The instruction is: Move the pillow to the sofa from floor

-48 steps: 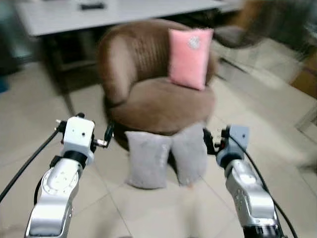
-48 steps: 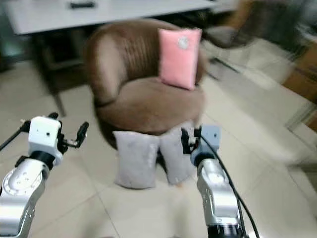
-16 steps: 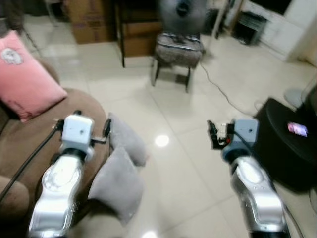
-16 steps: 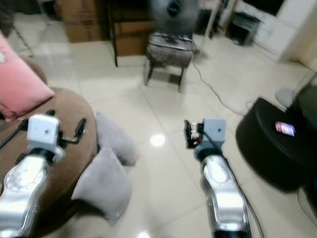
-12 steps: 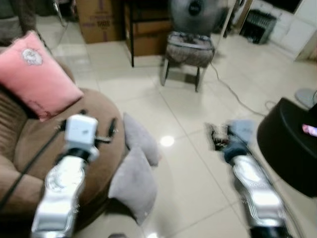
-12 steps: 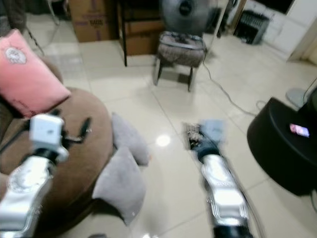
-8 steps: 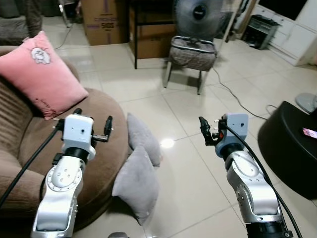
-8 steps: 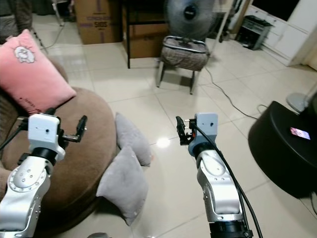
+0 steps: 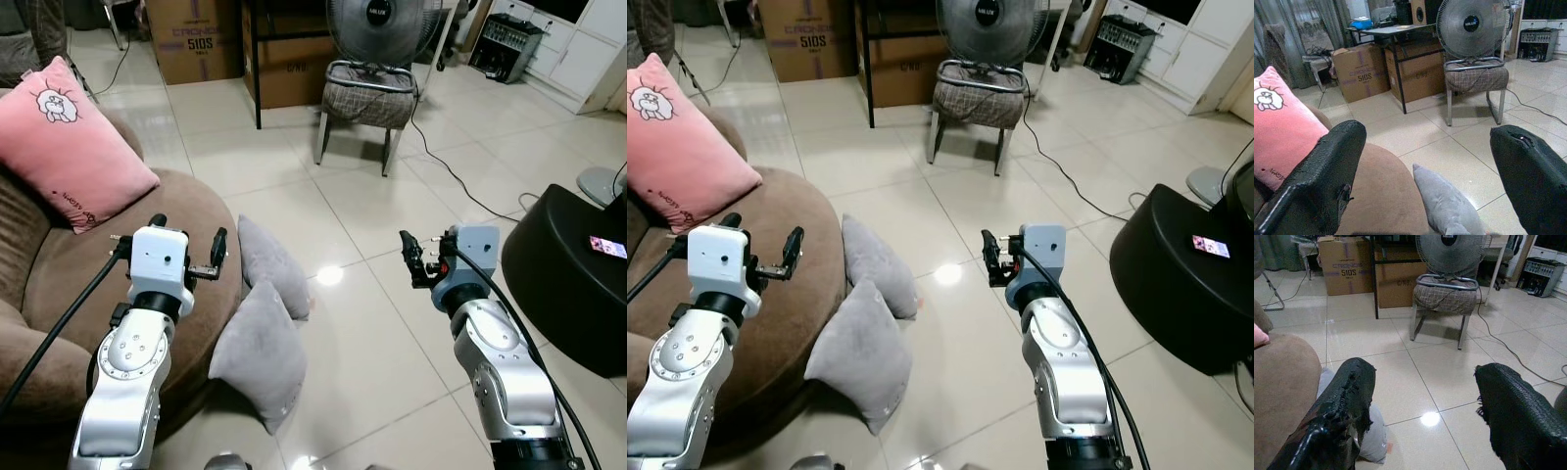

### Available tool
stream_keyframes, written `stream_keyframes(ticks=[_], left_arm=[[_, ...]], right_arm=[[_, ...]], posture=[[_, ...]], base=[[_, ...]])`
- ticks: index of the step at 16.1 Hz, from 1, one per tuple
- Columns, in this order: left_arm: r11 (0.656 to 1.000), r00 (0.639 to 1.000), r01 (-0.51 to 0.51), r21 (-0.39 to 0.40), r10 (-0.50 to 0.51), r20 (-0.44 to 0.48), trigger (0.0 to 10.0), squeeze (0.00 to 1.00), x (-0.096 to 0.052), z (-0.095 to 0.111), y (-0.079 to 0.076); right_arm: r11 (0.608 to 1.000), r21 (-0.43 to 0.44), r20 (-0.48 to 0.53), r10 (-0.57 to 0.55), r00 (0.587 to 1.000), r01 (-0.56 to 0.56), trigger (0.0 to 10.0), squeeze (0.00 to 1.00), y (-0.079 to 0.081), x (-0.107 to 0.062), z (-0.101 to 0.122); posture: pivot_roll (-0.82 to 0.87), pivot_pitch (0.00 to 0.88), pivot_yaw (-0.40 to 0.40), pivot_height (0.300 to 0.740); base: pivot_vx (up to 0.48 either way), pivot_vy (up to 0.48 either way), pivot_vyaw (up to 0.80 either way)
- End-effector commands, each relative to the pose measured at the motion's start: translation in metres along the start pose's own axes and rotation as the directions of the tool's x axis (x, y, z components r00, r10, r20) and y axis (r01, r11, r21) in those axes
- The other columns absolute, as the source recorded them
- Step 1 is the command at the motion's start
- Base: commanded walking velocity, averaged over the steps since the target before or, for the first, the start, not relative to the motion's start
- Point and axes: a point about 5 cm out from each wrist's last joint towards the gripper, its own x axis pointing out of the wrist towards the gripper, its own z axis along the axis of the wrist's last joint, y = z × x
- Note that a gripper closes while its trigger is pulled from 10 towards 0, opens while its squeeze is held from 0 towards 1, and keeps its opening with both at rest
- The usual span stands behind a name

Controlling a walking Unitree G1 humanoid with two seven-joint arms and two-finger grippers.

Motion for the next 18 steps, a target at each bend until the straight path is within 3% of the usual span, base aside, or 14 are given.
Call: stream_keyframes(ticks=[1, 6, 16, 18], left_arm=[[1.0, 1.0, -0.005, 0.01, 0.005, 0.013, 10.0, 0.0, 0.0, 0.003, 0.0], [1.0, 1.0, -0.011, 0.018, 0.01, 0.018, 10.0, 0.0, 0.001, 0.003, 0.0], [0.999, 1.0, 0.006, 0.047, -0.007, 0.017, 10.0, 0.0, 0.003, 0.002, -0.001], [0.999, 1.0, 0.005, 0.055, -0.006, 0.016, 10.0, 0.0, 0.003, 0.001, -0.001]], right_arm=[[1.0, 0.008, 0.003, -0.008, 1.0, 0.008, 10.0, 0.0, -0.003, -0.001, 0.0], [1.0, -0.002, 0.002, -0.014, 1.0, 0.014, 10.0, 0.0, -0.005, -0.001, -0.001], [0.999, -0.017, 0.01, -0.043, 0.999, 0.043, 10.0, 0.0, -0.009, -0.003, -0.005], [0.999, -0.027, 0.011, -0.044, 0.999, 0.044, 10.0, 0.0, -0.01, -0.014, -0.013]], posture=[[0.11, 0.0, -0.069, 0.675], [0.11, 0.0, -0.07, 0.625], [0.11, 0.0, -0.065, 0.625], [0.11, 0.0, -0.068, 0.625]], base=[[0.0, 0.0, 0.0], [0.0, 0.0, 0.0], [0.0, 0.0, 0.0], [0.0, 0.0, 0.0]])
